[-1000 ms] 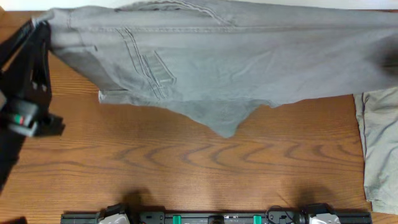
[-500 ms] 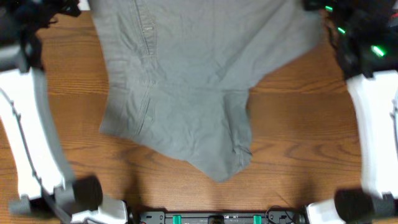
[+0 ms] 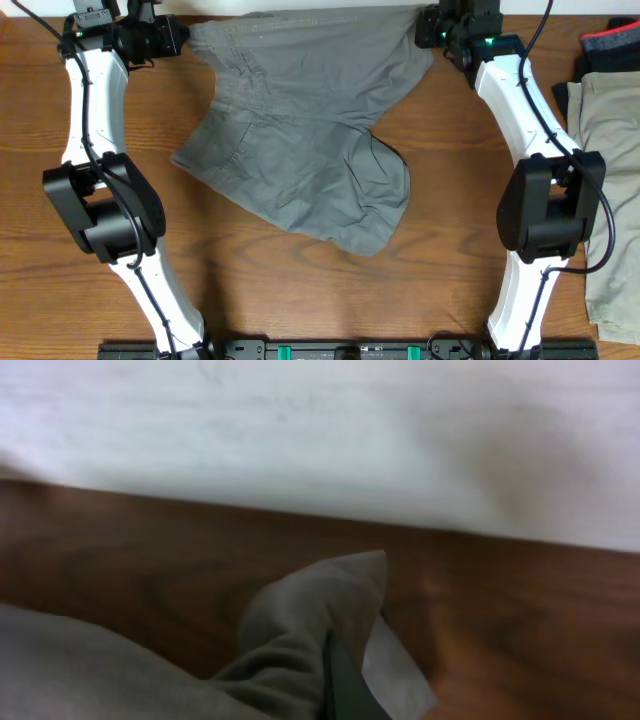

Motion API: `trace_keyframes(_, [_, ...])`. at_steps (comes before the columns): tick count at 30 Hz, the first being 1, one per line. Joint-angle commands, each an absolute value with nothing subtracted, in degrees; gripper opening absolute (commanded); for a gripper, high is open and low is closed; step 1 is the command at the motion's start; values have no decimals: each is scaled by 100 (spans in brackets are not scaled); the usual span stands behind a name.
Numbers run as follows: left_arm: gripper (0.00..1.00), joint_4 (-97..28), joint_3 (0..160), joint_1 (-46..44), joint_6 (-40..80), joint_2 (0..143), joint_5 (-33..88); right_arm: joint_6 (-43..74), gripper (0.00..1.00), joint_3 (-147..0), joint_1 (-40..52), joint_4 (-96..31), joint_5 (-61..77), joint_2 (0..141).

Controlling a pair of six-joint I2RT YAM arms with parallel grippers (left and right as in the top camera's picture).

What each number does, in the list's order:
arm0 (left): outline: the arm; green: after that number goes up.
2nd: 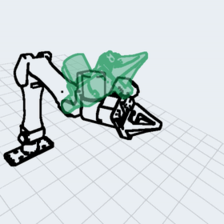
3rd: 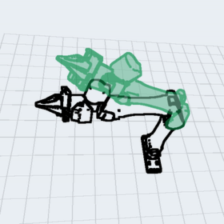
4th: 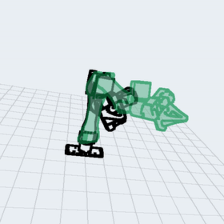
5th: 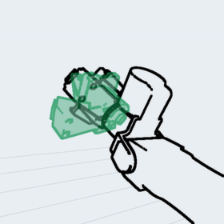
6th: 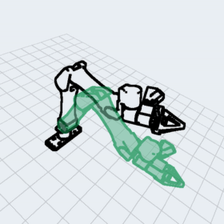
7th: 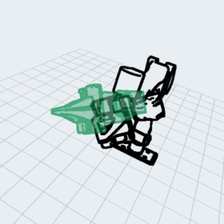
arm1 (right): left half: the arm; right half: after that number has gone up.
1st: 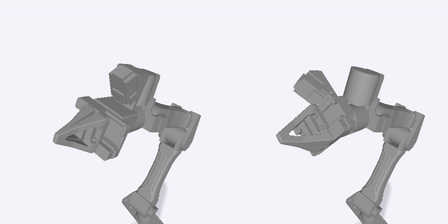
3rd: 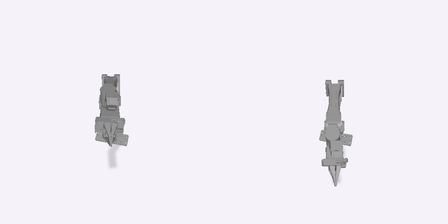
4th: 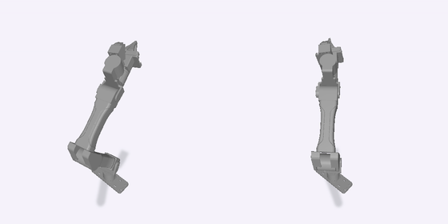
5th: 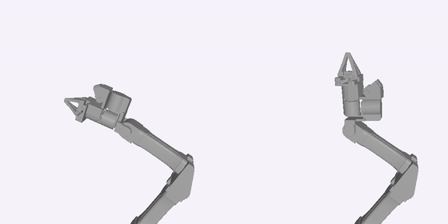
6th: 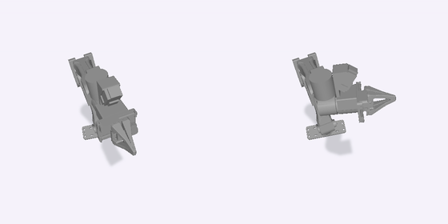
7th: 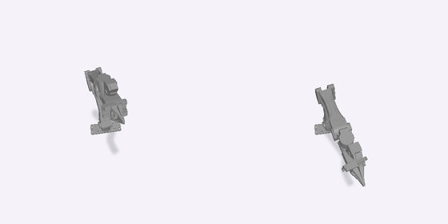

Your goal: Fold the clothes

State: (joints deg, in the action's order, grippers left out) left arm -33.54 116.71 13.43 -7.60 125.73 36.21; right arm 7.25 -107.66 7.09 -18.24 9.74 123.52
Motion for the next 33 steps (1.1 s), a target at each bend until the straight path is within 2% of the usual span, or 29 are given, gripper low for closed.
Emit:
trace_keyframes(1, [6, -3321, 11712, 1470, -880, 12355, 3229, 766, 1, -10888, 515, -1846, 808, 12151])
trace_keyframes(11, [8, -3341, 11714, 1470, -875, 12342, 3229, 764, 1, -10888, 526, -2178, 843, 12151])
trace_keyframes(25, [9, -3315, 11712, 1470, -871, 12342, 3229, 819, 2, -10888, 528, -1883, 843, 12151])
trace_keyframes(27, [9, -3391, 11712, 1470, -873, 12342, 3232, 819, 11, -10886, 528, -1914, 840, 12154])
trace_keyframes(28, [9, -3437, 11712, 1470, -875, 12342, 3232, 812, 23, -10886, 528, -1933, 836, 12154])
trace_keyframes(30, [12, -3570, 11712, 1470, -875, 12342, 3229, 812, 55, -10886, 508, -1994, 816, 12154])
trace_keyframes(33, [17, -3885, 11712, 1474, -880, 12342, 3229, 810, 66, -10886, 414, -2252, 740, 12145])
